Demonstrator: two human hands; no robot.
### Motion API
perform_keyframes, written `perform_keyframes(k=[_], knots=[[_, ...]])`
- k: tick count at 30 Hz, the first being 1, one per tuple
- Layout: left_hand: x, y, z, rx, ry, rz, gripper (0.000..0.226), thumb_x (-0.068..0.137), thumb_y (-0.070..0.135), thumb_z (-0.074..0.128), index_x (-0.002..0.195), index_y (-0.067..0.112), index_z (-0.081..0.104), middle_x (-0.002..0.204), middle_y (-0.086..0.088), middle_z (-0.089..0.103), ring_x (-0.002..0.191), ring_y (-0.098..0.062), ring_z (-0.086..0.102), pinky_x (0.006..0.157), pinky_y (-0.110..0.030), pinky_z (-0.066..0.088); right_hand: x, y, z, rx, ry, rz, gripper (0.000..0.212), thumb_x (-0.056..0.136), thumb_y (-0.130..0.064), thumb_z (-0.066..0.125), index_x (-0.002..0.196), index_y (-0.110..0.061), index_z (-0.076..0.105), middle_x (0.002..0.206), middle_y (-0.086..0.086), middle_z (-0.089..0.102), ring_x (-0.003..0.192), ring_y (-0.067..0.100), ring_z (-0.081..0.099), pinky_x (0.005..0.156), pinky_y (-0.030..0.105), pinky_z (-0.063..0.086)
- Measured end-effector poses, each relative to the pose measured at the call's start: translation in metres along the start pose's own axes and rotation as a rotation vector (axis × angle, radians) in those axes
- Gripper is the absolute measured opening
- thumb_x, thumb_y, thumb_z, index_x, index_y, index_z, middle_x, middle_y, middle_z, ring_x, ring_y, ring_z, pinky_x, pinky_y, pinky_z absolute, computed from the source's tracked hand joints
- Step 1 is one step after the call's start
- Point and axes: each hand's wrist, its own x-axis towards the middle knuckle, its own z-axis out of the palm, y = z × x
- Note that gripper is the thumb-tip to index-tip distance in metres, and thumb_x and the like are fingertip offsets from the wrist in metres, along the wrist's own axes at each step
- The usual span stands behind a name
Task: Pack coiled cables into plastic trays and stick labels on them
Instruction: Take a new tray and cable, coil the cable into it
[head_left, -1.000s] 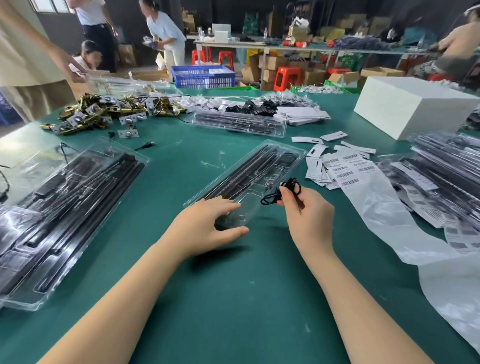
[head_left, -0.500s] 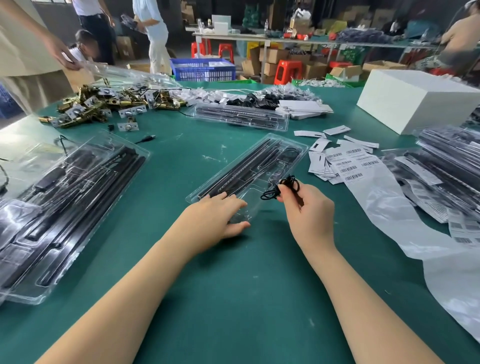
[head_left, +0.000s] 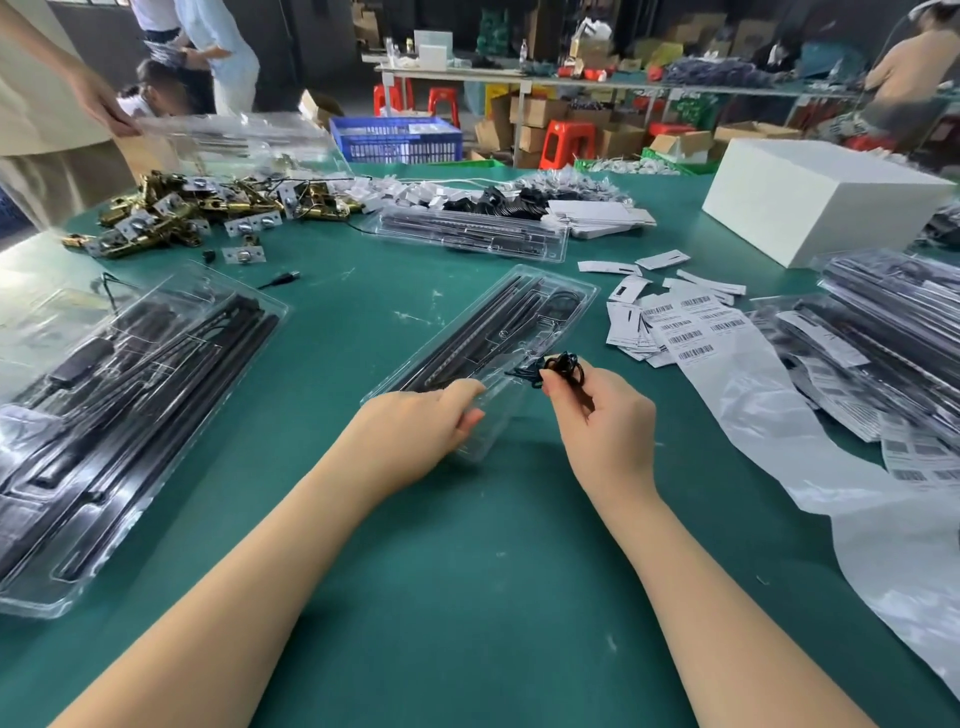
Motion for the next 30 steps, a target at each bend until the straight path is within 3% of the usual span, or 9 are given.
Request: perform_keyframes(k=[3, 5, 8, 12, 14, 17, 21, 25, 30], knots=[[-0.001, 0.000, 0.003, -0.027, 0.008, 0.045, 0.034, 0.100, 0.039, 0.038, 0.131, 0.027, 0.046, 0.108, 0.007, 0.068, 0.086, -0.027, 0.066, 0.060, -0.032, 0.043, 0.000, -0.003, -0.001, -0.075, -0.025, -0.091, 0.018, 0.086, -0.017, 0.066, 0.077, -0.001, 0.068, 0.055, 0.008, 0.053, 0.052, 0.023, 0.047, 0.052, 0.024, 0.035], [-0.001, 0.002, 0.004, -0.042, 0.054, 0.033, 0.033, 0.100, 0.034, 0.042, 0.130, 0.022, 0.049, 0.095, 0.002, 0.070, 0.074, -0.031, 0.065, 0.055, -0.032, 0.040, -0.001, -0.003, -0.001, -0.122, -0.045, -0.123, 0.017, 0.088, -0.018, 0.065, 0.087, -0.002, 0.072, 0.059, 0.006, 0.056, 0.054, 0.022, 0.052, 0.054, 0.026, 0.039], [0.000, 0.001, 0.005, -0.025, 0.048, -0.066, 0.033, 0.101, 0.036, 0.035, 0.127, 0.021, 0.046, 0.077, 0.002, 0.066, 0.066, -0.033, 0.059, 0.054, -0.032, 0.037, -0.001, -0.004, -0.002, -0.149, 0.019, -0.103, 0.015, 0.089, -0.016, 0.065, 0.085, -0.002, 0.071, 0.057, 0.007, 0.055, 0.054, 0.026, 0.053, 0.053, 0.031, 0.039], [-0.001, -0.003, 0.005, -0.132, 0.083, -0.159, 0.028, 0.102, 0.036, 0.033, 0.116, 0.016, 0.047, 0.051, 0.007, 0.039, 0.050, -0.030, 0.039, 0.049, -0.031, 0.026, 0.001, -0.003, -0.002, -0.172, 0.095, -0.105, 0.013, 0.087, -0.009, 0.068, 0.079, 0.000, 0.069, 0.055, 0.001, 0.047, 0.051, 0.021, 0.045, 0.050, 0.022, 0.031], [-0.001, -0.005, 0.006, -0.122, 0.078, -0.166, 0.028, 0.102, 0.036, 0.031, 0.114, 0.016, 0.047, 0.051, 0.008, 0.038, 0.050, -0.030, 0.038, 0.050, -0.031, 0.026, -0.001, -0.005, -0.001, -0.215, 0.043, -0.138, 0.011, 0.086, -0.011, 0.069, 0.080, -0.001, 0.069, 0.057, -0.002, 0.044, 0.052, 0.019, 0.042, 0.050, 0.021, 0.031], [0.000, -0.005, 0.007, -0.111, 0.079, -0.158, 0.029, 0.101, 0.036, 0.029, 0.112, 0.016, 0.046, 0.052, 0.008, 0.037, 0.050, -0.029, 0.038, 0.052, -0.031, 0.027, -0.006, -0.011, 0.006, -0.327, -0.106, -0.269, 0.008, 0.081, -0.012, 0.075, 0.087, -0.006, 0.073, 0.062, 0.004, 0.059, 0.052, 0.025, 0.056, 0.043, 0.026, 0.043], [0.000, -0.006, 0.006, -0.136, 0.087, -0.158, 0.032, 0.100, 0.038, 0.027, 0.111, 0.015, 0.047, 0.055, 0.009, 0.041, 0.050, -0.028, 0.037, 0.050, -0.032, 0.027, -0.007, -0.021, 0.018, -0.480, -0.279, -0.468, 0.014, 0.070, -0.006, 0.079, 0.069, -0.013, 0.068, 0.055, 0.002, 0.052, 0.046, 0.024, 0.050, 0.039, 0.026, 0.034], [0.000, -0.008, 0.009, -0.128, 0.084, -0.140, 0.032, 0.099, 0.039, 0.026, 0.110, 0.017, 0.047, 0.052, 0.011, 0.037, 0.050, -0.026, 0.038, 0.051, -0.030, 0.025, 0.001, -0.031, 0.023, -0.580, -0.283, -0.622, 0.016, 0.066, -0.006, 0.072, 0.059, -0.018, 0.065, 0.047, -0.001, 0.047, 0.041, 0.020, 0.048, 0.045, 0.023, 0.021], [0.001, -0.009, 0.010, -0.143, 0.088, -0.153, 0.038, 0.096, 0.043, 0.020, 0.109, 0.019, 0.045, 0.058, 0.009, 0.048, 0.051, -0.028, 0.042, 0.052, -0.031, 0.026, 0.010, -0.027, 0.026, -0.745, -0.264, -0.749, 0.021, 0.078, -0.014, 0.068, 0.059, -0.022, 0.066, 0.048, -0.004, 0.048, 0.043, 0.016, 0.052, 0.044, 0.025, 0.028]])
